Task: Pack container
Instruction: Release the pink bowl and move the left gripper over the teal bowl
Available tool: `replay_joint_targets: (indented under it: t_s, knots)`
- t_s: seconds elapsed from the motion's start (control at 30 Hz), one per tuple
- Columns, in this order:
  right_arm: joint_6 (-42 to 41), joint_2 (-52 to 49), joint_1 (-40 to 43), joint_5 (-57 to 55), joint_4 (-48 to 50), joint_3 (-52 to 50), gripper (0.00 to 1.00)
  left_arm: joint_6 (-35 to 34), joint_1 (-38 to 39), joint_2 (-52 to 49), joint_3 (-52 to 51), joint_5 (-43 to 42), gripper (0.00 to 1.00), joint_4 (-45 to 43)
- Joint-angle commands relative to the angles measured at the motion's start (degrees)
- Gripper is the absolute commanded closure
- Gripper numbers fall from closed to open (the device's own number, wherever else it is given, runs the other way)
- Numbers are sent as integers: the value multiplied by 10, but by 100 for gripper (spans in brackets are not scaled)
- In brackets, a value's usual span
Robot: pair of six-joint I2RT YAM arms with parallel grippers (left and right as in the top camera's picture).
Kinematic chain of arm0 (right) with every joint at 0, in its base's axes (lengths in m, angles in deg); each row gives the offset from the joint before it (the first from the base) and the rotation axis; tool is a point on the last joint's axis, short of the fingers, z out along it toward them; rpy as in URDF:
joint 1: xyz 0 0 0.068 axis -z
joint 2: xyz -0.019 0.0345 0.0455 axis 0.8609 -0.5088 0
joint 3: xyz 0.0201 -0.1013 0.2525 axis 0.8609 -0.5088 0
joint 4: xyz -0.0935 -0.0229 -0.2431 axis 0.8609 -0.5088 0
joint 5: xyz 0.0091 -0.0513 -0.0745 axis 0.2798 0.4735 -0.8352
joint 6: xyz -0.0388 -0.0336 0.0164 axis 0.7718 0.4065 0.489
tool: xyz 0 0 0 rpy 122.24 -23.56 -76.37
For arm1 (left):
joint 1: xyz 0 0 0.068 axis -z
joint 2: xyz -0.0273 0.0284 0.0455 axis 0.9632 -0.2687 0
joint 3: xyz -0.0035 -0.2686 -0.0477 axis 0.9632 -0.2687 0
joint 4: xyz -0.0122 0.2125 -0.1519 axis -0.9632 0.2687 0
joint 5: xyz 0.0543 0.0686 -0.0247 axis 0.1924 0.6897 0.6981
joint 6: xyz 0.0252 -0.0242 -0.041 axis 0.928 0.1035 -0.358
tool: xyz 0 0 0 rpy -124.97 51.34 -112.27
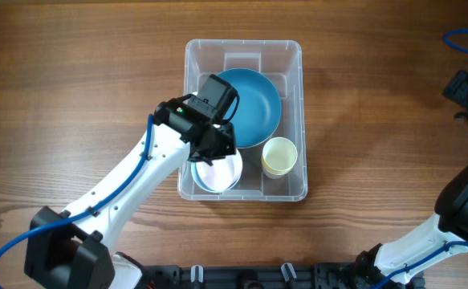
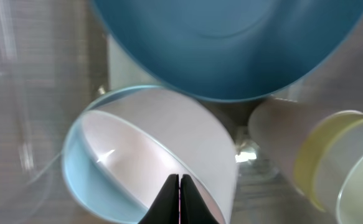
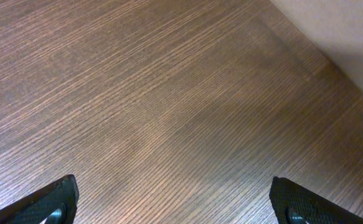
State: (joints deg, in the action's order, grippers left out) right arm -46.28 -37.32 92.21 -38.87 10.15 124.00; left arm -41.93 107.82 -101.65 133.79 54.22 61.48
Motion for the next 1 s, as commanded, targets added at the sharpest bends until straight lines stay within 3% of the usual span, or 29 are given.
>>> replay_joint_targets:
  t_s: [0.0, 0.27, 0.67, 0.97]
  knots:
    - [3, 0, 2, -3, 1, 5, 0, 1, 7, -7, 4, -20, 96, -32]
    - [3, 0, 2, -3, 1, 5, 0, 3, 7, -7, 4, -21, 96, -78]
    - [3, 0, 2, -3, 1, 5, 0, 3, 33, -12, 4, -21, 96, -67]
    - [3, 0, 2, -3, 1, 5, 0, 3, 48, -72, 4, -21, 96, -59]
